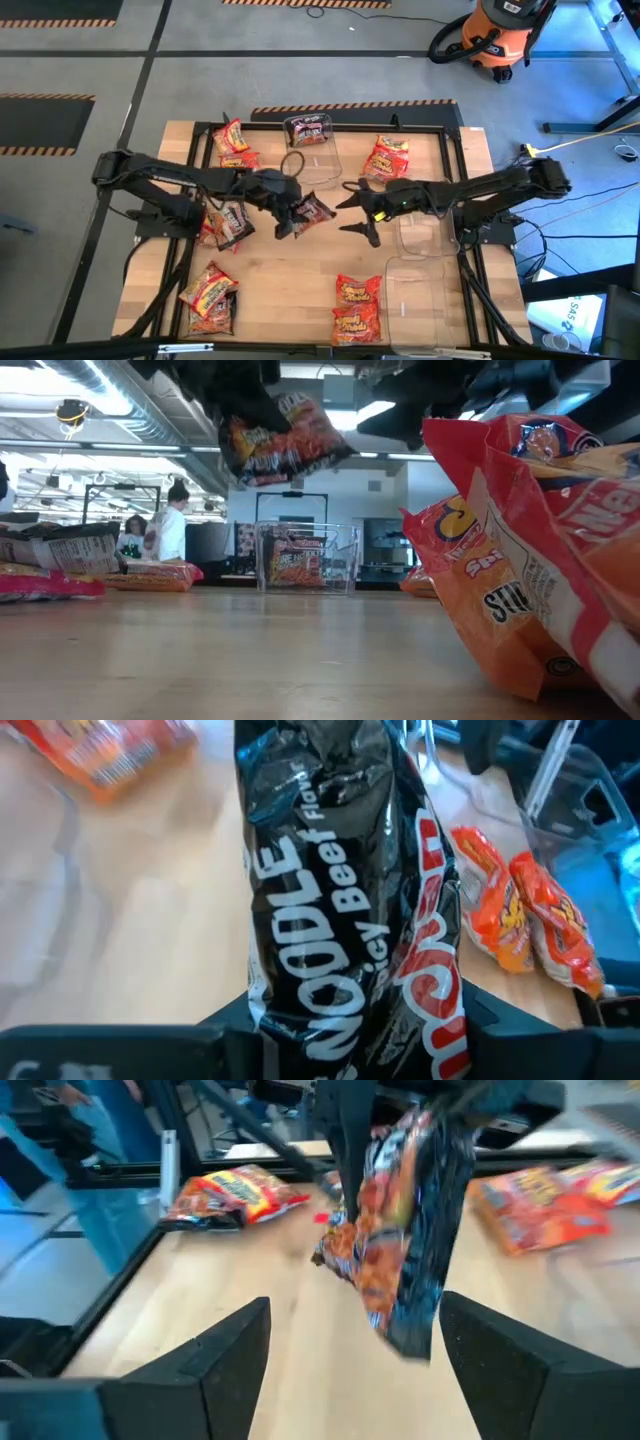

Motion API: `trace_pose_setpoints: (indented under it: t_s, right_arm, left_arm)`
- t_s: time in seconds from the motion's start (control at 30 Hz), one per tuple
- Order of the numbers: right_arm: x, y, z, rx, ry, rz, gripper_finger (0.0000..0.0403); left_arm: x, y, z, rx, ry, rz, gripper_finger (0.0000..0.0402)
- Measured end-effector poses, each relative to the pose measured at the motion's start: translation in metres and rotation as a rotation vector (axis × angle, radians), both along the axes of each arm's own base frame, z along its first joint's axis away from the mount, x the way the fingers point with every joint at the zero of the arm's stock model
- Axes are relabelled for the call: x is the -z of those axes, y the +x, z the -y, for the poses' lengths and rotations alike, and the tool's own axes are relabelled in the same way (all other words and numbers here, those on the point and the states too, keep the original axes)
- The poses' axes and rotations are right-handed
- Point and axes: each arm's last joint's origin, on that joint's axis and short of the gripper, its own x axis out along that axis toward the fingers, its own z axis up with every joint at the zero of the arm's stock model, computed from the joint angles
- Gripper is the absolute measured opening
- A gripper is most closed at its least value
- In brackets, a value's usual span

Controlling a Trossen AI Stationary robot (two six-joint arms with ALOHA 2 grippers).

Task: Sort Maruchan noodles
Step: Put the black noodle pack into the top transparent bin

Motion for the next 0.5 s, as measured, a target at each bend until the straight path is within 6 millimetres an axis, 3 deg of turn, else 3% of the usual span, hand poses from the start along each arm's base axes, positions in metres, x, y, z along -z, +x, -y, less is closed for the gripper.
trace_pose_setpoints:
  t_s: [0.17, 0.5]
  right_arm:
    - [-0.017, -0.015, 0.006, 0.065, -0.073, 0.031, 0.027]
    - [-0.031, -0.03, 0.015, 0.102, -0.143, 0.053, 0.027]
  left_arm:
    - [-0.015, -0.01, -0.023, -0.061, 0.09, 0.064, 0.0131]
    - [-0.052, -0.011, -0.099, -0.178, 0.325, 0.024, 0.0131]
